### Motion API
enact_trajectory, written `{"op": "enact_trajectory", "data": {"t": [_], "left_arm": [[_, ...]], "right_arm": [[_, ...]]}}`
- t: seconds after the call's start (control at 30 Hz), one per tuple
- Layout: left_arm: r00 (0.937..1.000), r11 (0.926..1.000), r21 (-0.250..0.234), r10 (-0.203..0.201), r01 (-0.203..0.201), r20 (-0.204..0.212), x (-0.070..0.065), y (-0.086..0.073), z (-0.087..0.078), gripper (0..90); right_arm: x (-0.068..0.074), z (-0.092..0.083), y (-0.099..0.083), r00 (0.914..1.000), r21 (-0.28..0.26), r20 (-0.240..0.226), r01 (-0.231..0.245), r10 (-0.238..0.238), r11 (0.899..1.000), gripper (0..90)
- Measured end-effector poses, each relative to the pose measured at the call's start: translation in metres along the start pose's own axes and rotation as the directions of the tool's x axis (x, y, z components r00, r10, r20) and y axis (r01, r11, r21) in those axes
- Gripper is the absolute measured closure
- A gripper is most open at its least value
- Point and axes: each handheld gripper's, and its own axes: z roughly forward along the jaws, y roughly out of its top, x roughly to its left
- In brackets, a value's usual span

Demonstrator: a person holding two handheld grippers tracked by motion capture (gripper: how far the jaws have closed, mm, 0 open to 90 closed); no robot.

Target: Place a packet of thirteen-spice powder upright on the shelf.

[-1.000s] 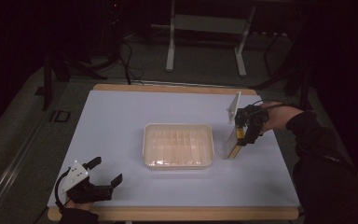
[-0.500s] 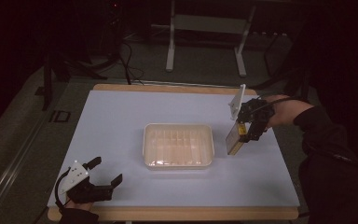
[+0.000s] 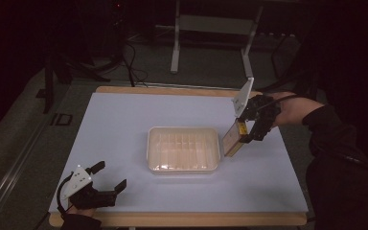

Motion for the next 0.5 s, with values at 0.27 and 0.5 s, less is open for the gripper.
{"op": "enact_trajectory", "data": {"t": [0.27, 0.5], "left_arm": [[0.9999, 0.9999, 0.0, 0.012, -0.012, 0.009, -0.001, 0.0, 0.0, 0.1], [0.9998, 0.9999, -0.003, 0.016, -0.016, 0.012, -0.002, 0.0, 0.0, 0.1]], "right_arm": [[0.003, -0.005, 0.017, 0.9993, -0.034, -0.001, 0.038, -0.038, 0.999, 32.0], [0.002, -0.002, 0.033, 0.9985, -0.089, -0.005, 0.054, -0.054, 0.995, 32.0]]}}
